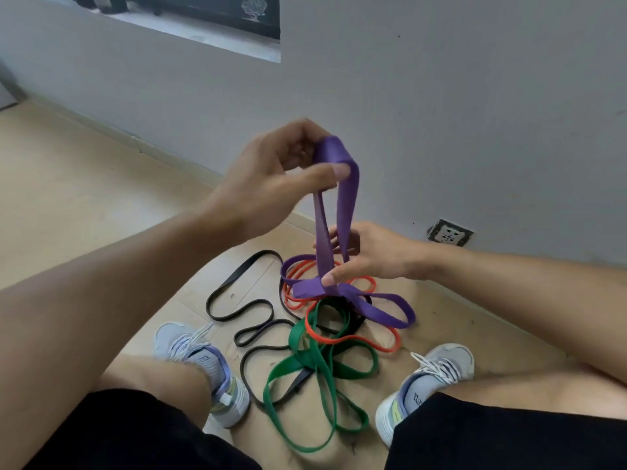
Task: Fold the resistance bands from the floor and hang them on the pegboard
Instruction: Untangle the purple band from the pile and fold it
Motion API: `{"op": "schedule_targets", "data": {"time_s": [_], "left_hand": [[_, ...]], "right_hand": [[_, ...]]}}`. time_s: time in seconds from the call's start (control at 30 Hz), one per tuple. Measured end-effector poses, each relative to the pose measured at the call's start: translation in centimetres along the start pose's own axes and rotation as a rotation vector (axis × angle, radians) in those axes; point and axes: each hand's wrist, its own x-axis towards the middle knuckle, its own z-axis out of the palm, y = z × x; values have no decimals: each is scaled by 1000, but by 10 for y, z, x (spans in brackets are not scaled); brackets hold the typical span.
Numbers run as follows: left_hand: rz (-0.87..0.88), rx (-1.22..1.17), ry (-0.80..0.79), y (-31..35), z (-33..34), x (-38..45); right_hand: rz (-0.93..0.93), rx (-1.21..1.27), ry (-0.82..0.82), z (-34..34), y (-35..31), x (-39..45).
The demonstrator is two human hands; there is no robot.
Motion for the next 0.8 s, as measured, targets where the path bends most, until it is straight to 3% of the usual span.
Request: {"op": "schedule_targets", "data": {"time_s": [0.13, 0.27, 0.5, 0.57, 0.73, 0.8], "left_hand": [[9, -212, 62, 8, -2, 0], [23, -297, 113, 13, -9, 4], [-159, -417, 296, -14, -46, 9], [-232, -330, 305, -23, -55, 9], [-544, 225, 243, -42, -67, 2], [-560, 309, 207, -43, -66, 0]], "right_hand": [[-4, 34, 11, 1, -1, 4], [21, -171, -39, 6, 9, 9], [138, -156, -14, -2, 14, 7], [152, -139, 46, -10, 9, 5], [162, -217, 348, -26, -6, 2], [92, -298, 398, -29, -16, -1]]}}
